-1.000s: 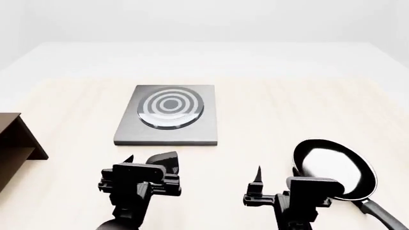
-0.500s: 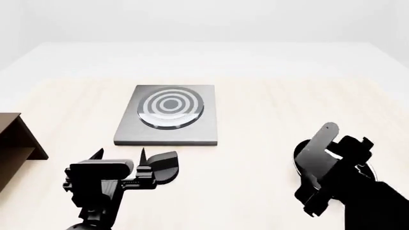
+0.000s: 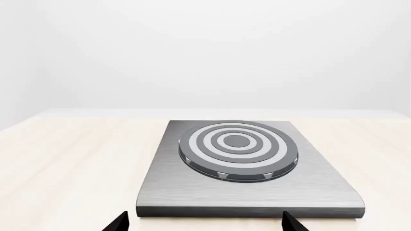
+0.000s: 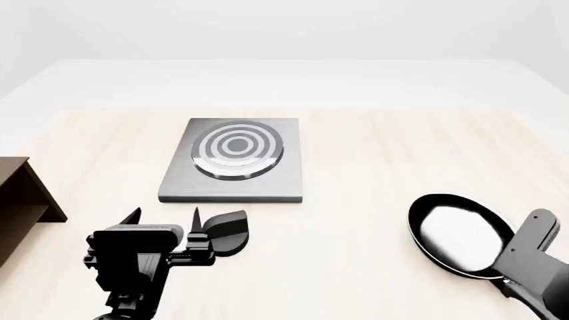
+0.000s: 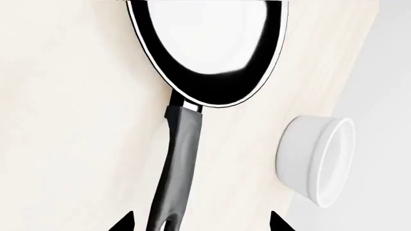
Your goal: Turn on the stove and put the frying pan on it.
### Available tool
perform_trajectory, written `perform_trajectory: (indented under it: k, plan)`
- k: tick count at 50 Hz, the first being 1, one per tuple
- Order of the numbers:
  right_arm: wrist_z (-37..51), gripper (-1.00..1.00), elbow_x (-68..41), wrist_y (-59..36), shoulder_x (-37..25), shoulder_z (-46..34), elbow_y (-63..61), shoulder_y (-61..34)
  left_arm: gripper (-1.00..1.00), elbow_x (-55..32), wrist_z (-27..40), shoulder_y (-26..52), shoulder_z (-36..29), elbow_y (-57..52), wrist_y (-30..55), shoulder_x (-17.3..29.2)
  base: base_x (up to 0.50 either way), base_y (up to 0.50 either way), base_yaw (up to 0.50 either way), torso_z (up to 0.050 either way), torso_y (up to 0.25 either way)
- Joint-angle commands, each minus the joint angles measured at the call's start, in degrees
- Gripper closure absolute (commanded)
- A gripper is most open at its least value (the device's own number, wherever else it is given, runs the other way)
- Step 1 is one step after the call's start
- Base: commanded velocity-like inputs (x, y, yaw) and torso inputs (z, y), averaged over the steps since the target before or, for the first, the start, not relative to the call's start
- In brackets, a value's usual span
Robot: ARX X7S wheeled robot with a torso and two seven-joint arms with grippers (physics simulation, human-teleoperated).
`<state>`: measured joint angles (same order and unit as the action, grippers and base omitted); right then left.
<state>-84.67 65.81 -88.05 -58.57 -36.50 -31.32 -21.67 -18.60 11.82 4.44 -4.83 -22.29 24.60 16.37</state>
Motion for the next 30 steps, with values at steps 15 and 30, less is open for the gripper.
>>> perform_trajectory:
  k: [15, 30]
  plan:
    - [8.5, -1.0, -7.3, 4.6, 5.8, 14.8, 6.3, 6.8, -1.0, 0.3, 0.4, -0.4, -1.1, 0.3, -0.7, 0.5, 0.0, 0.0, 0.0, 0.0, 0.0]
    - [21.6, -1.0, -15.5, 14.3, 16.5, 24.0, 12.6, 7.7, -1.0, 0.6, 0.6, -0.7, -1.9, 0.9, -1.4, 0.7, 0.0, 0.0, 0.0, 0.0, 0.0]
